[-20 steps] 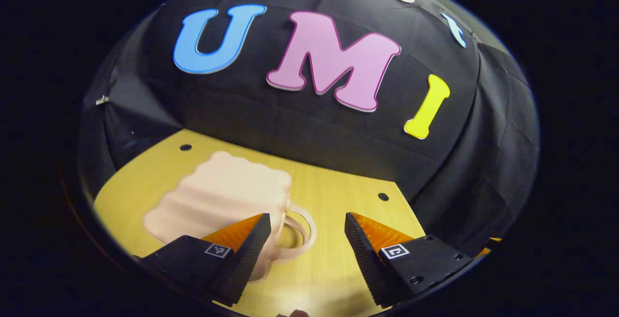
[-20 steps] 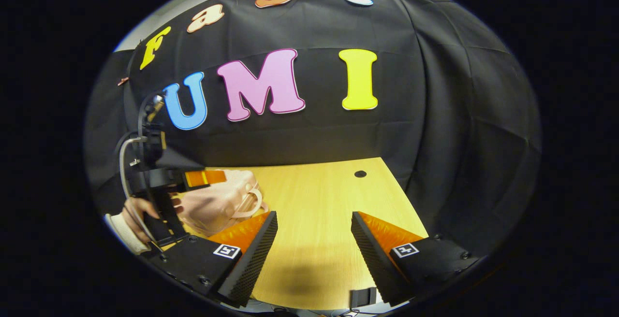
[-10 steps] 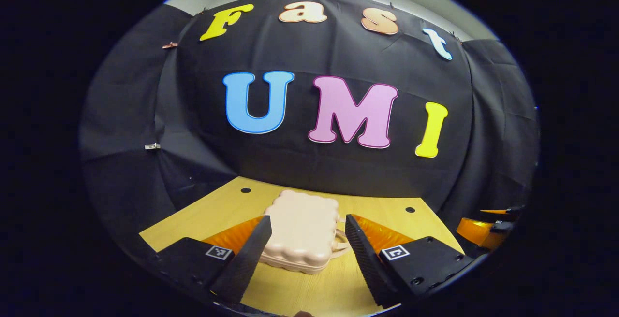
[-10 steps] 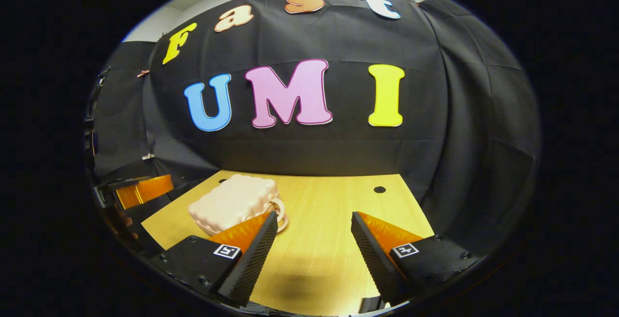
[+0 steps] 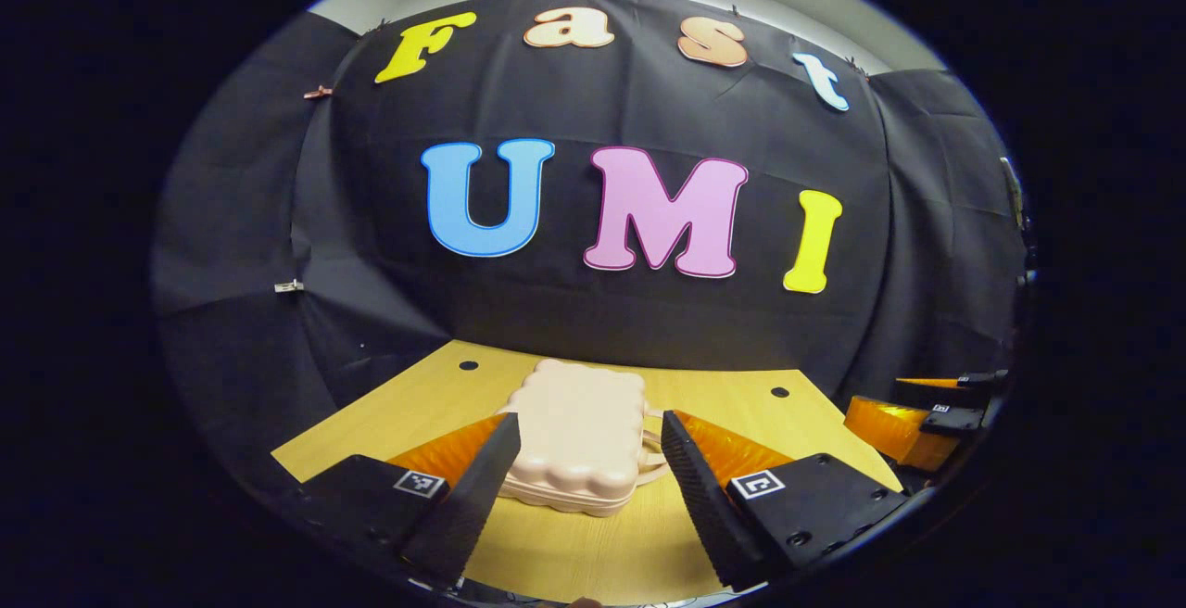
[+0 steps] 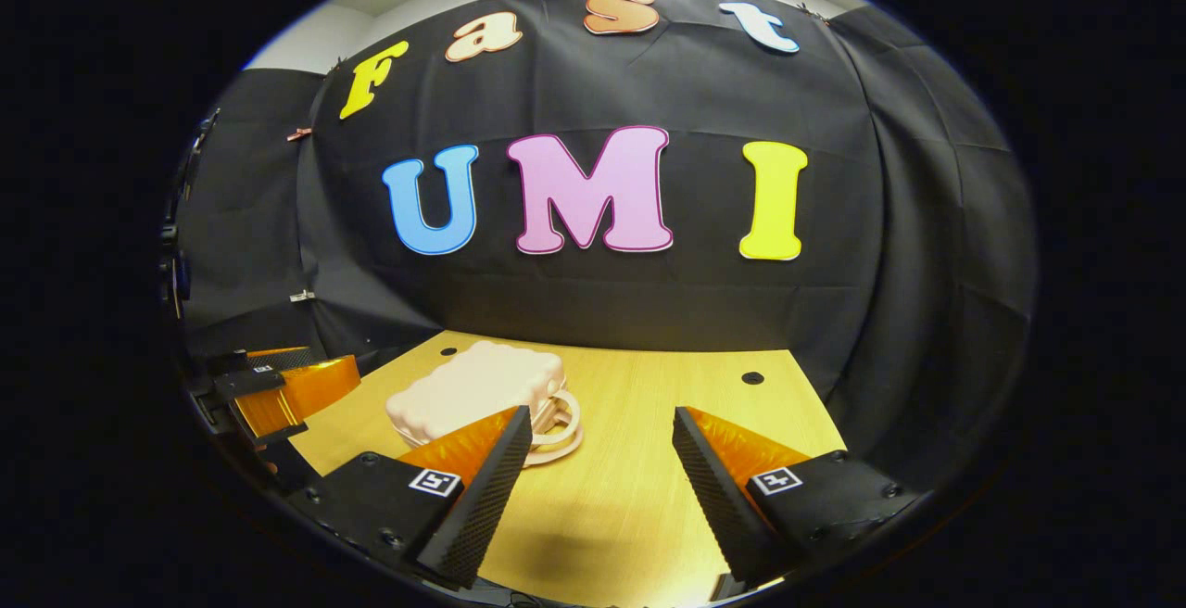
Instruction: First open the suitcase, pack the skin care products into it, and then close the suitcase.
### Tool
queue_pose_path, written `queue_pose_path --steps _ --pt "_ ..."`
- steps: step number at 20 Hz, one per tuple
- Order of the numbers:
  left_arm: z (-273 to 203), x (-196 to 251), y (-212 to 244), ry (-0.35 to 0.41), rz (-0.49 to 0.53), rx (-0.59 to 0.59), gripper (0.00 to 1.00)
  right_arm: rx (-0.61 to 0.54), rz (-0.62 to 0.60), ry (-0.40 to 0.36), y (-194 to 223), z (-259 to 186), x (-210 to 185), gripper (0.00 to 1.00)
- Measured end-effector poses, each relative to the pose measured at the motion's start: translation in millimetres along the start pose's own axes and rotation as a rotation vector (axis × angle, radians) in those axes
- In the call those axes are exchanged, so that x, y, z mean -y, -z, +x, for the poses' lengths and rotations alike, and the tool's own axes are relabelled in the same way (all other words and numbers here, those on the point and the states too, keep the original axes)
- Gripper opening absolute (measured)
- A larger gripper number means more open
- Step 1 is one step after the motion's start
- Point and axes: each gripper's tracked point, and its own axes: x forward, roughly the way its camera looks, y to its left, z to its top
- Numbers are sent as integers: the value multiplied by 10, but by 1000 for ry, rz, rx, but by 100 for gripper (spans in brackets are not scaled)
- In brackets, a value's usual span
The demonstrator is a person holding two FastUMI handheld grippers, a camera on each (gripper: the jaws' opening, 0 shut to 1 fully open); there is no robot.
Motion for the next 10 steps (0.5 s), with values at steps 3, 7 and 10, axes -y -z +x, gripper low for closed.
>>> queue_pose_path --steps 3,7,10 --pt "20 -128 -55 2 16 17 96 10 1 25 -10 17 -56 97" --pt "62 -298 -12 -1 8 15 96 18 11 57 -16 28 -97 97" --pt "72 -404 -20 -7 13 26 96 14 9 74 8 27 -140 97"
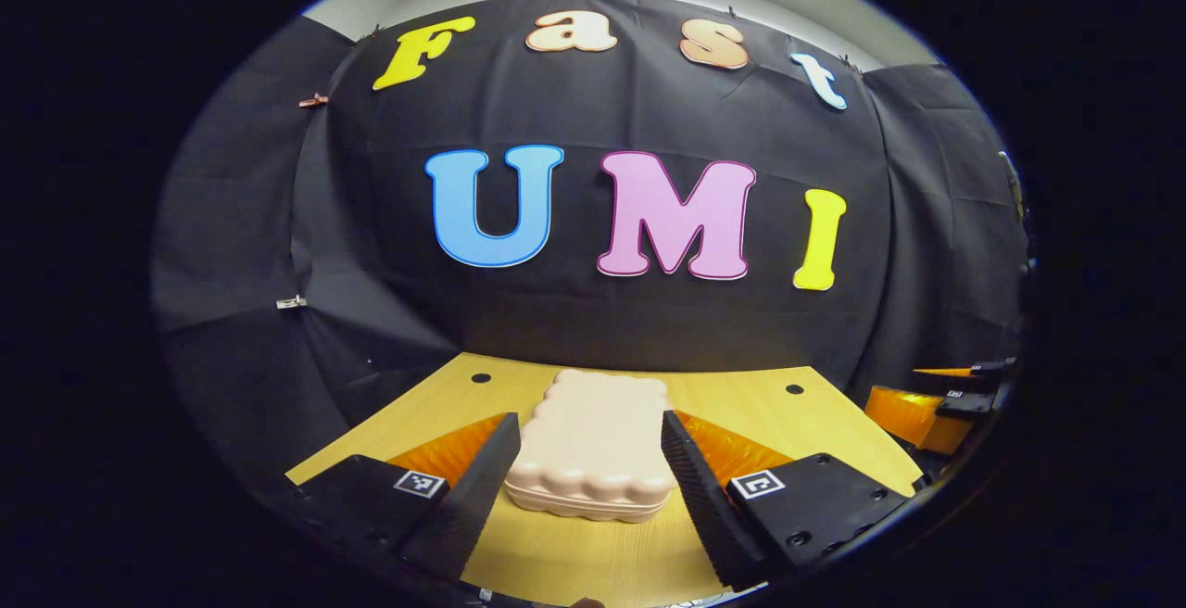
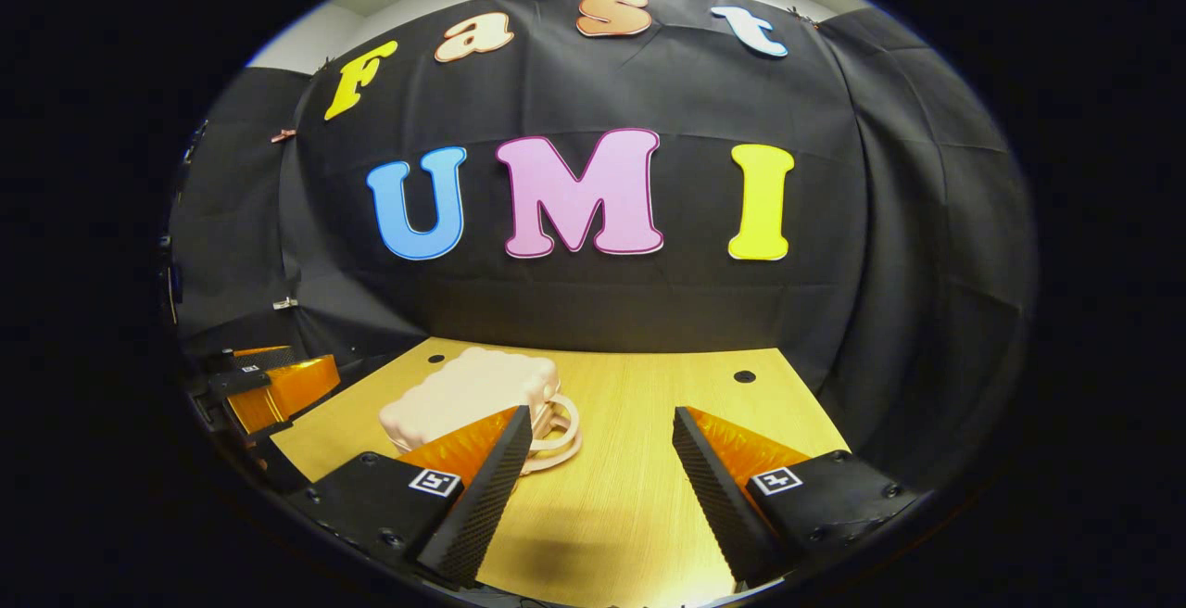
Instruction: First open the suitcase, pack the skin care products into it, and then close the suitcase.
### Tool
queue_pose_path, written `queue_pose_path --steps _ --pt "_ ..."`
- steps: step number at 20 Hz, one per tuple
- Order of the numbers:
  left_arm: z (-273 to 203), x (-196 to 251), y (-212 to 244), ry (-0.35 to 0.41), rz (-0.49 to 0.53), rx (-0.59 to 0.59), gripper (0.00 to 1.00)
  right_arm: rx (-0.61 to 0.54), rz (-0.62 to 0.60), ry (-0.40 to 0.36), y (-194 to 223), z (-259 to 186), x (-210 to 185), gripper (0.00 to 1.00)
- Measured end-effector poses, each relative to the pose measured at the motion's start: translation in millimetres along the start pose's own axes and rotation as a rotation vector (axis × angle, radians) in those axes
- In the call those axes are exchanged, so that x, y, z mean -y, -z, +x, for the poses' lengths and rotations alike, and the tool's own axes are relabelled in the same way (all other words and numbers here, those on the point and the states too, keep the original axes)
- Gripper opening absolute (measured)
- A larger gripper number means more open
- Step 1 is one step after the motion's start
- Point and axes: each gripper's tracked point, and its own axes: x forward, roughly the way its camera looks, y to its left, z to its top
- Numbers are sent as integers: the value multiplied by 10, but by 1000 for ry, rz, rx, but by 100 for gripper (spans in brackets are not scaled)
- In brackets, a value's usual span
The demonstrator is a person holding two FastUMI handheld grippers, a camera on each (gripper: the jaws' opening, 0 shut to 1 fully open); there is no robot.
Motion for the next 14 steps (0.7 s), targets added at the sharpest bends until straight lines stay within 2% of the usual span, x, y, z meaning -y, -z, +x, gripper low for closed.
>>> queue_pose_path --steps 7,14 --pt "76 -84 43 28 6 12 96 -2 -11 23 26 -14 -111 97" --pt "123 -52 155 64 12 -2 96 -15 -25 13 133 -52 -285 97"
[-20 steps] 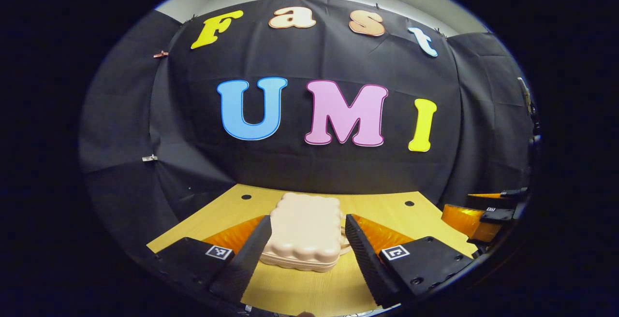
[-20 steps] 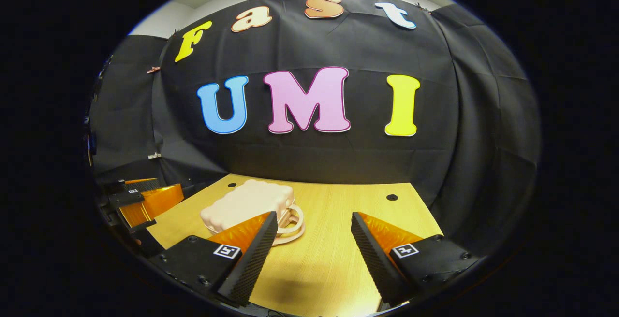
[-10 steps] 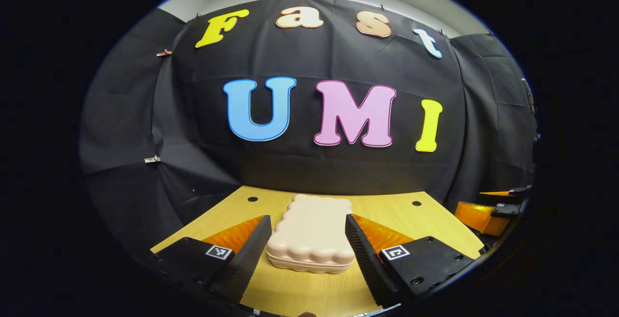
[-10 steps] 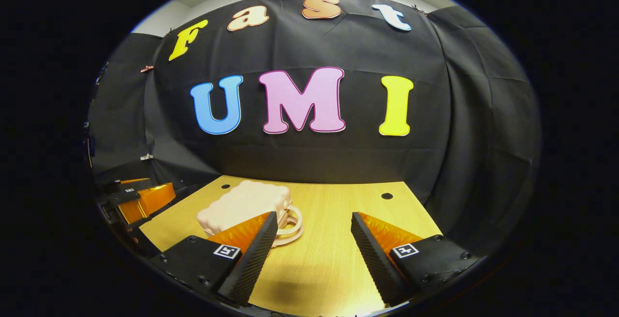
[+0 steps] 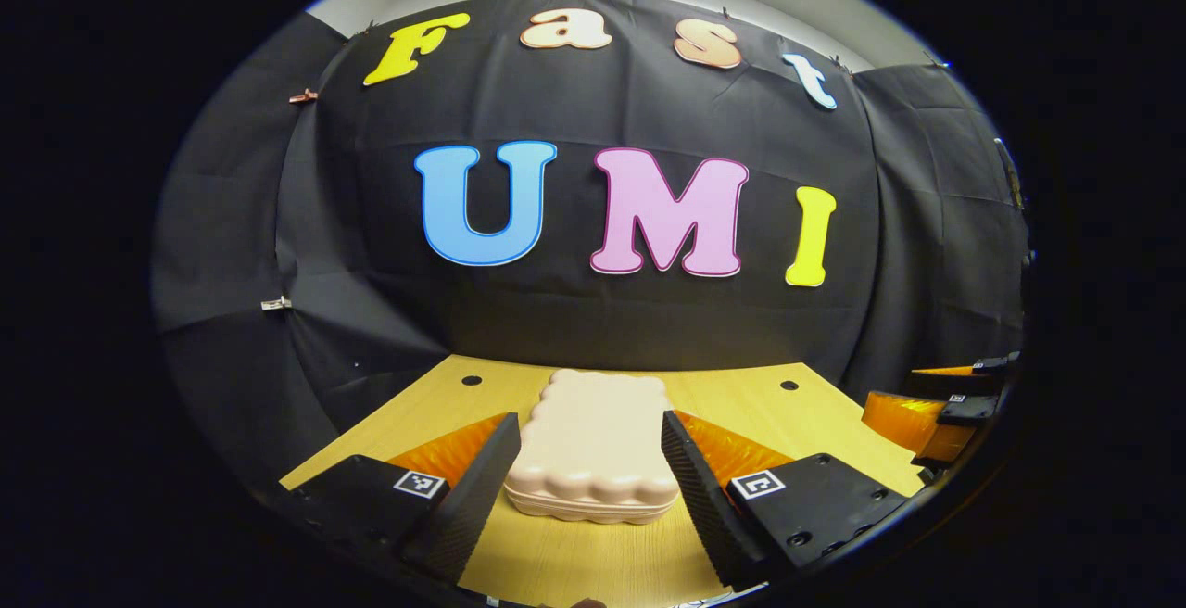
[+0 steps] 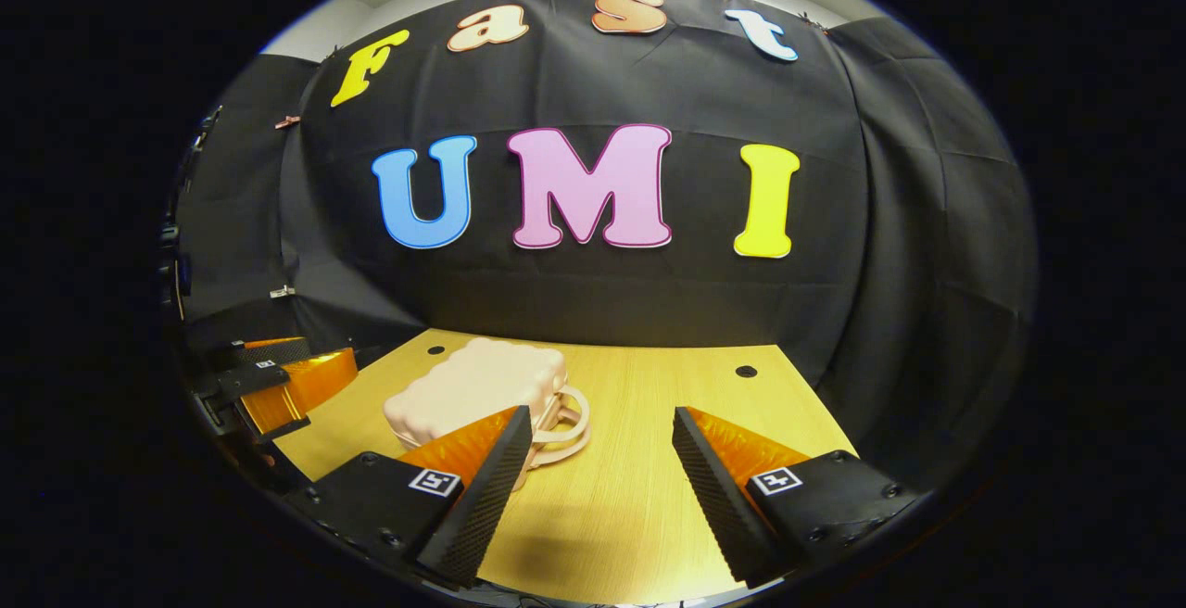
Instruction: First open the suitcase, pack the skin care products into it, and then close the suitcase.
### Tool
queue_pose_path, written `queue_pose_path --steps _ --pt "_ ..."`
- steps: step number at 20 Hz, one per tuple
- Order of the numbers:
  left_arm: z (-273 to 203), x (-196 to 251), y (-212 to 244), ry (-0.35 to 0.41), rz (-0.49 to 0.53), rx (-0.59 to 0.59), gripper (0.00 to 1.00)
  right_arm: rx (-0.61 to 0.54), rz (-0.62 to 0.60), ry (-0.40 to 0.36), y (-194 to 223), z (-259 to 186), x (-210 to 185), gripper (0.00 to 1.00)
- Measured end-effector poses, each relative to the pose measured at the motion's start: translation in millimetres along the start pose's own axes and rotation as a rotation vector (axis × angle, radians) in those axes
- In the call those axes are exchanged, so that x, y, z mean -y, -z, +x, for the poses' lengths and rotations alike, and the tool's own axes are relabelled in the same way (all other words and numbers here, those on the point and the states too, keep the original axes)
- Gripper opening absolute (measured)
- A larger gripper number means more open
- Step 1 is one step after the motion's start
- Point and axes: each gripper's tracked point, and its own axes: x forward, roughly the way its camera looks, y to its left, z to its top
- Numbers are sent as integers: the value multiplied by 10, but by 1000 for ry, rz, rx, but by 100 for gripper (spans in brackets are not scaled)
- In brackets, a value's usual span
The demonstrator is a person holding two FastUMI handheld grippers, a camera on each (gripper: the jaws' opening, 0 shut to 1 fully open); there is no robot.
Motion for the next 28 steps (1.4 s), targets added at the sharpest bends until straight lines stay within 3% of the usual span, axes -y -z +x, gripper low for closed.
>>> queue_pose_path --steps 6,17,28 --pt "-6 -69 -44 -7 18 22 96 -14 -2 -9 126 -32 -132 98" --pt "4 38 77 49 37 2 96 -30 -1 -8 223 -59 -214 97" --pt "22 -3 94 19 50 -5 96 -35 18 15 223 -30 -124 97"
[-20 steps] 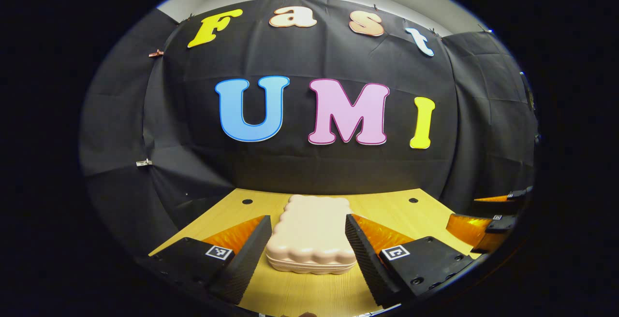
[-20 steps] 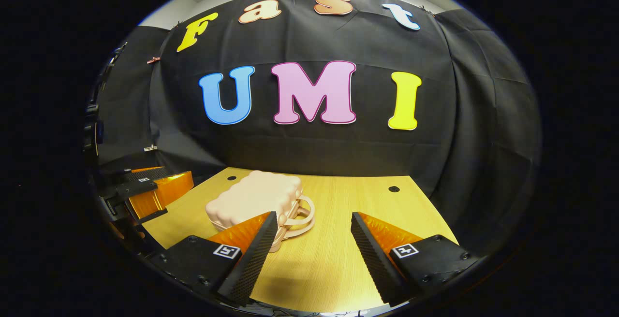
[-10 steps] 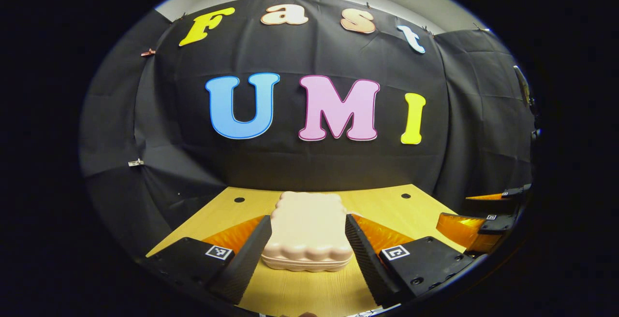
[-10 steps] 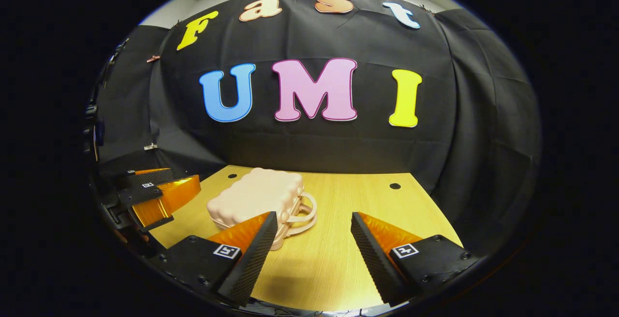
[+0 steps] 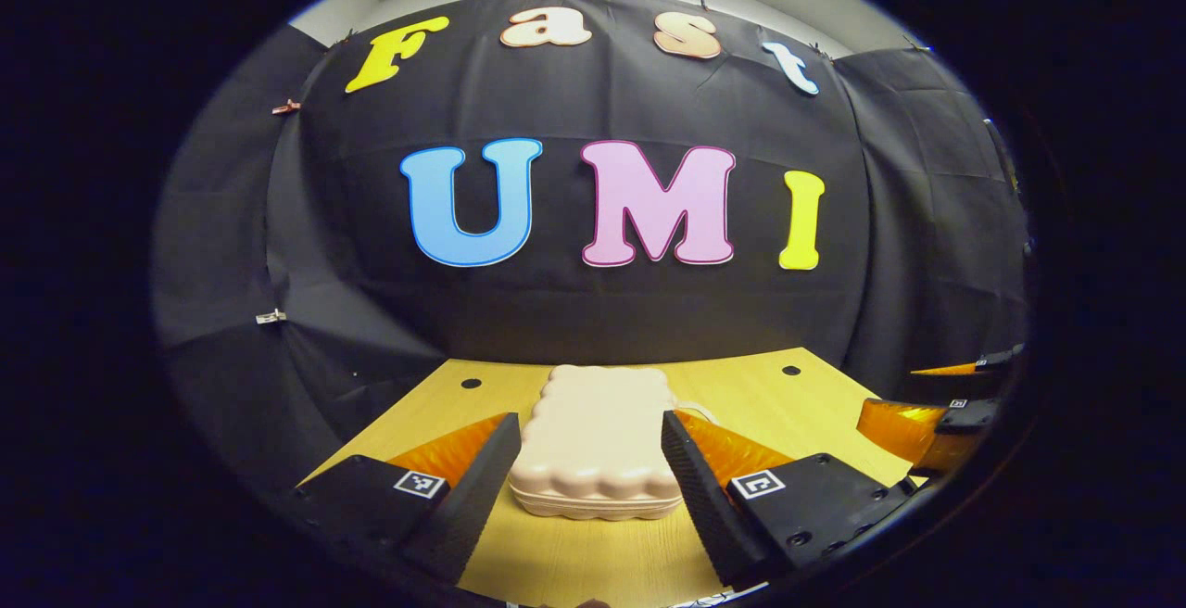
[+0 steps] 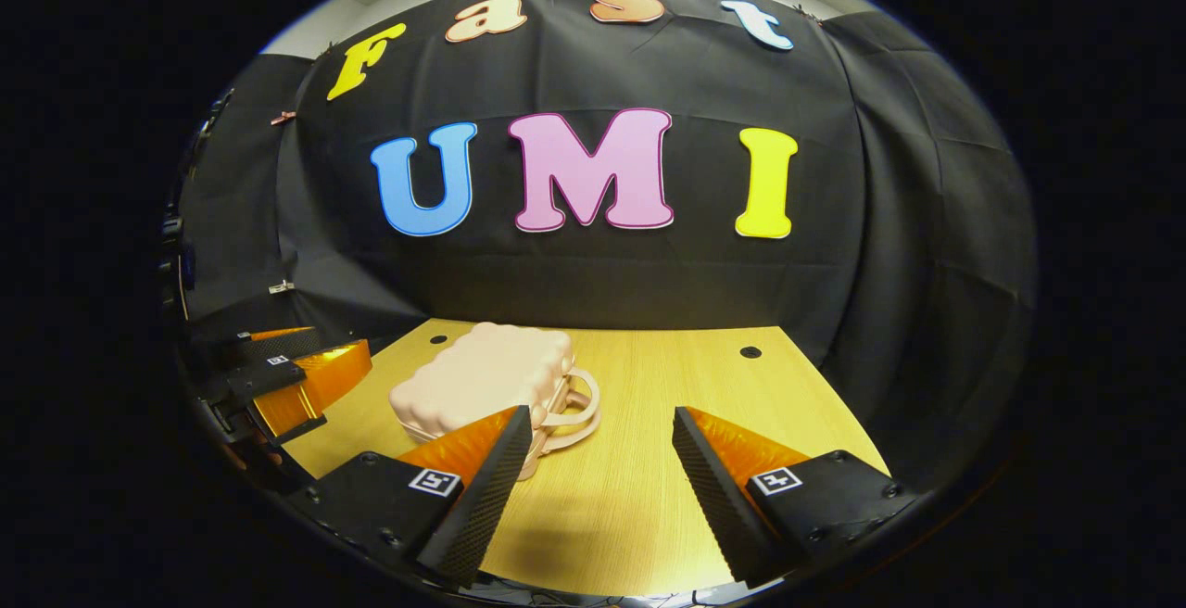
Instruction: First open the suitcase, pack the skin care products into it, and then close the suitcase.
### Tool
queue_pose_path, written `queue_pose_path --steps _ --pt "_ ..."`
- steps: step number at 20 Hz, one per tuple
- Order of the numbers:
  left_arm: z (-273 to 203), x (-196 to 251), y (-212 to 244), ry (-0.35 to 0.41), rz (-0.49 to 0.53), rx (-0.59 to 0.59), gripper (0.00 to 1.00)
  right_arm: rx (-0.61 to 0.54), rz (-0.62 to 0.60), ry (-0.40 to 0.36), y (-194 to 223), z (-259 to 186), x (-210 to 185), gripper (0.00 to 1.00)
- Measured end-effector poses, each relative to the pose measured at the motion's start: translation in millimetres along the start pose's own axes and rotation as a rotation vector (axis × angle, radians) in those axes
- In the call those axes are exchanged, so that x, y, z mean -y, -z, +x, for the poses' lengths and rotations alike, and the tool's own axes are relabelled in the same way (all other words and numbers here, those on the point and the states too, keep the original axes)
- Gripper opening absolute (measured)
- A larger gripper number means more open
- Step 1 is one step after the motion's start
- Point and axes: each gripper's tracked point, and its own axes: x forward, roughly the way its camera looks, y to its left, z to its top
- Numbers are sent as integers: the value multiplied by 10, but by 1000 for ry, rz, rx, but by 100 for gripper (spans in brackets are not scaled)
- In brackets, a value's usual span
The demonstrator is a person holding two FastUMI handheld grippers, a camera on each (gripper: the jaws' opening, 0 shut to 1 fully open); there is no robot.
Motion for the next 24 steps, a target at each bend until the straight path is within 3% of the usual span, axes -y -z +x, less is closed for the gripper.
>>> queue_pose_path --steps 24 --pt "171 51 117 24 9 -32 96 -19 24 54 52 87 168 98"
